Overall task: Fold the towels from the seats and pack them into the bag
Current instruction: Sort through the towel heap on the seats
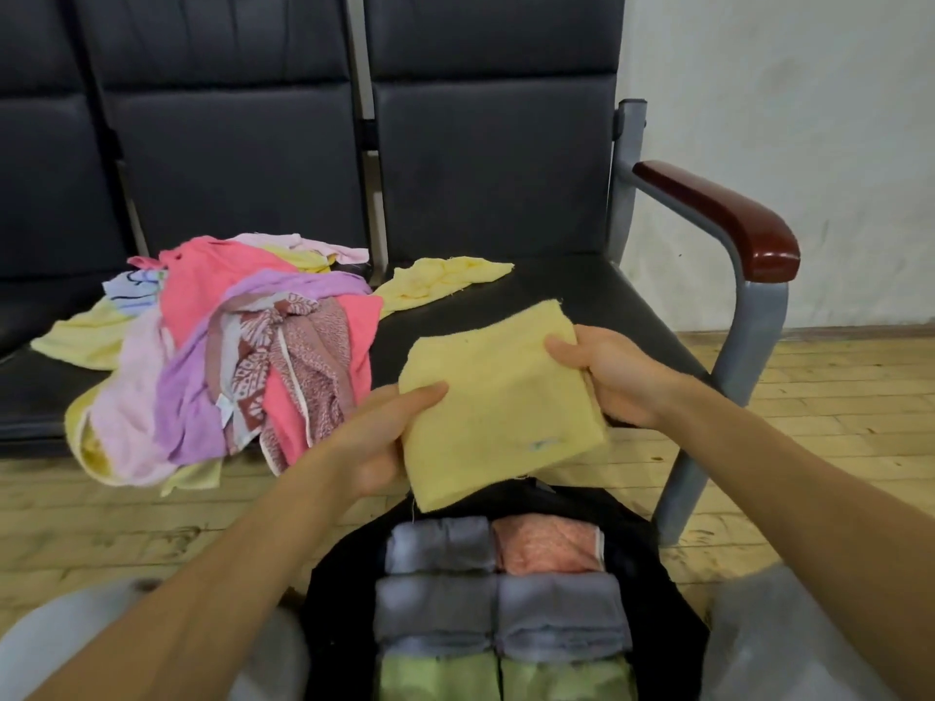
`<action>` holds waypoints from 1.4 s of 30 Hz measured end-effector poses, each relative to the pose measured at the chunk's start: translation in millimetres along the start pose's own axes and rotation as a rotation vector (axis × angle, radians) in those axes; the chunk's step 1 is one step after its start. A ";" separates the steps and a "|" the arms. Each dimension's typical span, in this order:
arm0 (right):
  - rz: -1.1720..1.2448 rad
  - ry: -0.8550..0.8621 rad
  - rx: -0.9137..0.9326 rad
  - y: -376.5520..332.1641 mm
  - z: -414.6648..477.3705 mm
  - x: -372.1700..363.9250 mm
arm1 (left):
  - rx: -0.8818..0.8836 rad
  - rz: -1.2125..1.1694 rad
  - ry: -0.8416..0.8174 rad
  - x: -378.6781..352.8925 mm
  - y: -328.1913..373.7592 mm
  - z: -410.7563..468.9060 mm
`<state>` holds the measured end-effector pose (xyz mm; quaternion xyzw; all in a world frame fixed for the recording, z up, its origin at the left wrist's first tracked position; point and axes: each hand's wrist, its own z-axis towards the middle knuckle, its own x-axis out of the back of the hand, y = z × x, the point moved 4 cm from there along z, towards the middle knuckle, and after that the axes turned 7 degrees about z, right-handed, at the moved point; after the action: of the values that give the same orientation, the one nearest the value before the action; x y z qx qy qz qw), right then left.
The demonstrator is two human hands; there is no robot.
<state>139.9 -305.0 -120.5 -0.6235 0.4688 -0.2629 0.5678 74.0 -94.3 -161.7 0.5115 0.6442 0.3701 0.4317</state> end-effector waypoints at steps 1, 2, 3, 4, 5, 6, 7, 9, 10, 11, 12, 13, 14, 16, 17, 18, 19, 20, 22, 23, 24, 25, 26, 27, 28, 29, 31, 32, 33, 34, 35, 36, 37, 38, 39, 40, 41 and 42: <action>-0.008 -0.021 -0.011 5.1 -2.7 2.2 | -0.014 0.043 0.005 3.8 0.7 -3.1; -0.009 -0.038 -0.019 9.9 -4.6 3.7 | -0.032 0.081 0.003 6.8 1.6 -6.5; -0.010 -0.043 -0.025 14.0 -6.1 4.9 | -0.048 0.106 0.001 9.2 2.1 -9.3; -0.014 -0.042 -0.033 17.2 -8.4 5.7 | -0.062 0.122 -0.001 10.6 2.4 -12.5; -0.022 -0.041 -0.044 20.2 -10.8 6.4 | -0.071 0.141 -0.001 11.8 2.5 -15.4; -0.034 -0.040 -0.059 23.2 -13.0 7.4 | -0.076 0.163 -0.002 12.6 1.9 -17.8; -0.051 -0.042 -0.077 26.0 -15.4 8.2 | -0.083 0.185 -0.005 12.8 1.4 -19.8; -0.072 -0.047 -0.113 30.3 -20.6 9.9 | -0.108 0.231 -0.007 11.7 0.1 -22.4; -0.064 -0.052 -0.127 31.9 -22.5 10.9 | -0.128 0.261 0.000 10.3 0.1 -23.3; -0.046 -0.057 -0.139 32.6 -24.0 11.9 | -0.149 0.288 0.010 8.7 0.0 -23.5; -0.019 -0.061 -0.150 32.5 -25.2 12.7 | -0.168 0.300 0.023 7.5 0.1 -23.5; 0.010 -0.065 -0.161 32.3 -26.2 13.2 | -0.182 0.298 0.036 6.8 0.2 -22.8; 0.035 -0.068 -0.170 32.2 -26.9 13.7 | -0.190 0.285 0.045 6.2 0.5 -21.9; 0.061 -0.062 -0.186 33.3 -27.9 14.7 | -0.187 0.239 0.046 6.1 0.6 -19.0; 0.063 -0.054 -0.194 34.3 -28.3 15.1 | -0.173 0.215 0.040 5.8 0.4 -17.8; 0.064 -0.046 -0.202 35.1 -28.8 15.3 | -0.151 0.195 0.033 5.8 0.3 -17.2; 0.070 -0.038 -0.210 35.8 -28.9 15.2 | -0.125 0.183 0.024 5.4 0.4 -17.0; 0.082 -0.026 -0.217 36.1 -28.9 15.6 | -0.102 0.180 0.013 5.0 1.0 -17.0; 0.127 0.007 -0.223 35.6 -28.9 16.8 | -0.085 0.195 -0.008 4.8 3.0 -16.8; 0.147 0.017 -0.216 35.1 -28.8 17.3 | -0.090 0.209 -0.007 5.2 4.1 -16.7; 0.154 0.022 -0.202 34.6 -28.2 17.8 | -0.100 0.223 -0.001 5.6 5.2 -17.0; 0.150 0.022 -0.184 33.8 -28.0 18.0 | -0.110 0.232 0.007 6.2 5.7 -17.1; 0.139 0.022 -0.165 33.0 -27.6 18.1 | -0.119 0.235 0.011 6.5 5.8 -16.9; 0.132 0.024 -0.148 32.2 -27.3 18.4 | -0.128 0.235 0.013 6.7 6.0 -16.5; 0.133 0.025 -0.132 31.4 -27.0 19.0 | -0.136 0.225 0.014 7.4 6.6 -16.2; 0.140 0.029 -0.114 30.4 -27.0 19.5 | -0.146 0.207 0.011 7.6 7.2 -15.7; 0.160 0.018 -0.080 26.7 -28.9 19.3 | -0.171 0.164 -0.010 7.3 9.9 -14.7; 0.167 0.014 -0.066 25.1 -29.5 19.5 | -0.187 0.136 -0.032 6.0 11.5 -14.8; 0.174 0.010 -0.051 23.4 -29.9 19.7 | -0.201 0.104 -0.062 4.1 12.7 -15.1; 0.186 0.017 -0.035 21.9 -28.9 20.9 | -0.214 0.073 -0.089 2.0 13.9 -15.4; 0.209 0.027 -0.019 20.5 -28.2 21.8 | -0.223 0.045 -0.106 0.5 14.7 -14.7; 0.237 0.042 -0.004 19.1 -27.6 22.7 | -0.231 0.022 -0.118 -1.5 15.4 -14.8; 0.269 0.064 0.007 18.0 -26.9 24.0 | -0.233 0.005 -0.122 -2.1 15.7 -14.4; 0.303 0.080 0.013 17.6 -26.6 24.9 | -0.226 -0.007 -0.118 -2.2 15.8 -14.5; 0.346 0.084 0.007 17.8 -26.5 25.2 | -0.209 -0.010 -0.110 -1.2 14.7 -13.2; 0.394 0.078 -0.011 18.6 -26.0 25.8 | -0.179 -0.010 -0.114 -0.5 13.3 -12.5; 0.419 0.067 -0.033 19.6 -25.4 25.9 | -0.142 -0.012 -0.131 1.0 11.2 -11.2; 0.400 0.058 -0.057 20.7 -24.8 26.5 | -0.106 -0.020 -0.152 1.6 9.1 -10.6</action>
<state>123.8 -338.0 -140.3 -0.5259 0.6068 -0.1490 0.5770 67.0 -91.3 -149.8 0.5083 0.5942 0.3592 0.5095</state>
